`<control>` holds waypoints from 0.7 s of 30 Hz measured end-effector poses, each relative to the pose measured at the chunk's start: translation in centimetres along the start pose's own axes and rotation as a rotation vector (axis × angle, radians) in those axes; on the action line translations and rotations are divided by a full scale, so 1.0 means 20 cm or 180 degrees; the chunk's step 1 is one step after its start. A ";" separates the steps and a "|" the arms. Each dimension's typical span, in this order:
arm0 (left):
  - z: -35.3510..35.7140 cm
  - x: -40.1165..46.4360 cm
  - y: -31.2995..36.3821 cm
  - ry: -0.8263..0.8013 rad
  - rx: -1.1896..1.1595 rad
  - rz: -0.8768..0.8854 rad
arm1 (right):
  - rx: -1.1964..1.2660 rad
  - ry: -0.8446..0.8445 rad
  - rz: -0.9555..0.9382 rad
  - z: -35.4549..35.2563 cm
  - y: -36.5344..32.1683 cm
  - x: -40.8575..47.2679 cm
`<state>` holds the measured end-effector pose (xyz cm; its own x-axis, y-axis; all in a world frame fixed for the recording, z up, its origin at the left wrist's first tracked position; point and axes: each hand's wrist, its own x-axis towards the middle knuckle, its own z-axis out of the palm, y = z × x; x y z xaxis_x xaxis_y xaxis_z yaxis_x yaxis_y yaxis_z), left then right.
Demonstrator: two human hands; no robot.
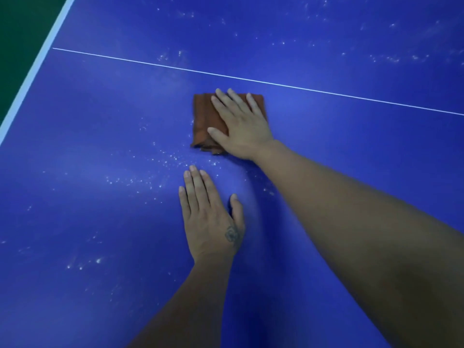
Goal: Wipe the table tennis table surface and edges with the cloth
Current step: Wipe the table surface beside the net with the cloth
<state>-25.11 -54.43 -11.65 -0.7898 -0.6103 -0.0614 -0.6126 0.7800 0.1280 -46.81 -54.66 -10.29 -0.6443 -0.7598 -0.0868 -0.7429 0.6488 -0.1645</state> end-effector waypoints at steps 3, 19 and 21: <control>0.01 0.00 0.00 -0.0008 0.0047 0.0007 | -0.0129 -0.0023 0.0098 -0.06 0.30 0.02; -0.02 -0.01 -0.02 -0.0025 -0.0407 0.0072 | 0.0104 0.0537 0.2112 0.07 -0.06 -0.64; -0.05 -0.01 -0.05 -0.0023 -0.0882 0.0098 | 0.0081 0.0427 0.2024 0.10 -0.21 -0.71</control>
<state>-24.32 -55.28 -10.68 -0.8087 -0.5852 -0.0602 -0.5575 0.7297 0.3958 -34.16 -46.63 -10.34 -0.9753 -0.2149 -0.0516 -0.2056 0.9679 -0.1448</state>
